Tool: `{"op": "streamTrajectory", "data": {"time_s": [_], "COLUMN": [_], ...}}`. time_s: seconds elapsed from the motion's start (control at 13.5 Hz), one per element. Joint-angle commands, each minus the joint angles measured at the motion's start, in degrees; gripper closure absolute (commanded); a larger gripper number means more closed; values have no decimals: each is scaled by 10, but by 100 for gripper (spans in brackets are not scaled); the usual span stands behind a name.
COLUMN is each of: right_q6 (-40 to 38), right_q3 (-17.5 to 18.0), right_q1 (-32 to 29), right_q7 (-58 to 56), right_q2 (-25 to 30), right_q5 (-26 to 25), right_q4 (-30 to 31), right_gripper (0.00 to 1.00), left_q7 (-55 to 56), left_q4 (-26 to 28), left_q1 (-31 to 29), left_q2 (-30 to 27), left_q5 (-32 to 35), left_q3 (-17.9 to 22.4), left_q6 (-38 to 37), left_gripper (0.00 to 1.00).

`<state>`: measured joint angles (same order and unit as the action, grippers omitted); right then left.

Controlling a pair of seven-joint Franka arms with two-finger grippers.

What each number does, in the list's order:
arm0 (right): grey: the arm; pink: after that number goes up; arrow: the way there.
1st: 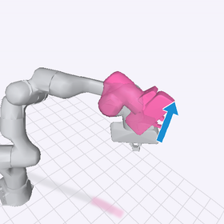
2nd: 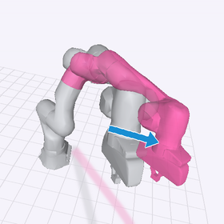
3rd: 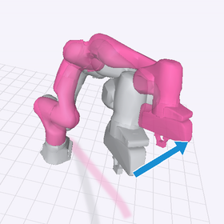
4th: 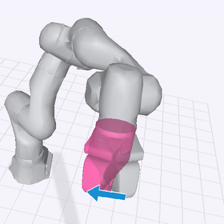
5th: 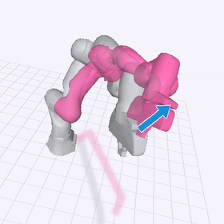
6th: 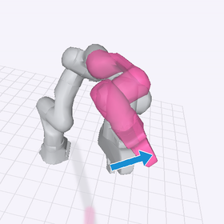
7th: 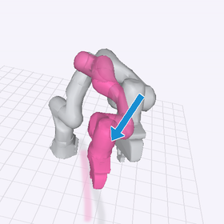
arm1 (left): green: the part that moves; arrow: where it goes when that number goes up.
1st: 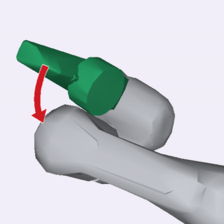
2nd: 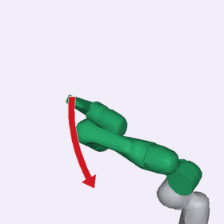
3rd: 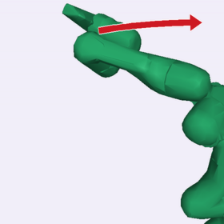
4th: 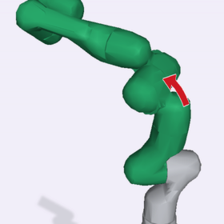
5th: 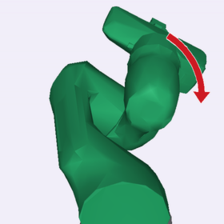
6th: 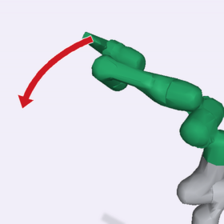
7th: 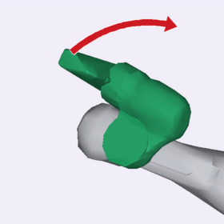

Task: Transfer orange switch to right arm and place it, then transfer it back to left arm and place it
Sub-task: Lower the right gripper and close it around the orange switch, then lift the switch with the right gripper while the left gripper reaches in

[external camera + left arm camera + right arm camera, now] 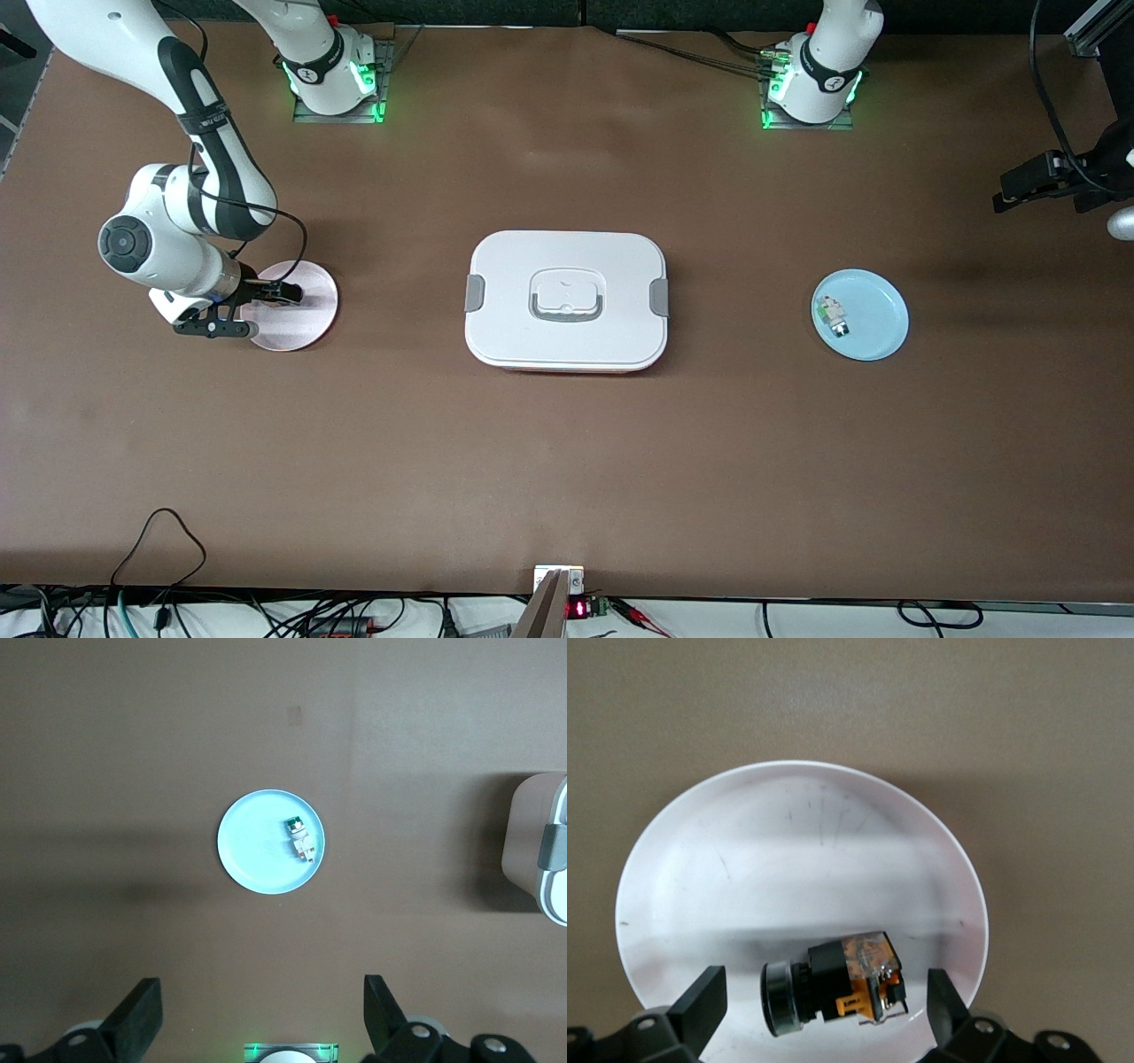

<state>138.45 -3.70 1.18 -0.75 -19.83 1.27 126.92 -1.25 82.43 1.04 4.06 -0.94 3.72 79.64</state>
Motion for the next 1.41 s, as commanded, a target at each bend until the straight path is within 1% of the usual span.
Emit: {"op": "streamTrajectory", "data": {"time_s": [0.0, 0.15, 0.67, 1.11, 1.34], "right_q6": [11, 12, 23, 35, 35], "right_q3": [5, 4, 5, 5, 5], "right_q1": [-2, -3, -4, -7, -7], "right_q7": [-17, -38, -42, -93, -95], "right_q2": [8, 3, -12, -28, -32], "right_q5": [12, 12, 12, 12, 12], "right_q4": [18, 18, 25, 25, 24], "right_gripper": [0, 0, 0, 0, 0], "left_q7": [-4, -2, -2, -9, -8], "left_q4": [-3, -4, -5, -3, -5], "left_q1": [-3, -3, -4, -9, -7], "left_q2": [-5, -5, -5, 2, 2], "left_q5": [-5, -6, -6, -10, -12], "left_q3": [-1, -1, 1, 1, -2], "left_q6": [2, 3, -1, -4, -4], "left_gripper": [0, 0, 0, 0, 0]}}
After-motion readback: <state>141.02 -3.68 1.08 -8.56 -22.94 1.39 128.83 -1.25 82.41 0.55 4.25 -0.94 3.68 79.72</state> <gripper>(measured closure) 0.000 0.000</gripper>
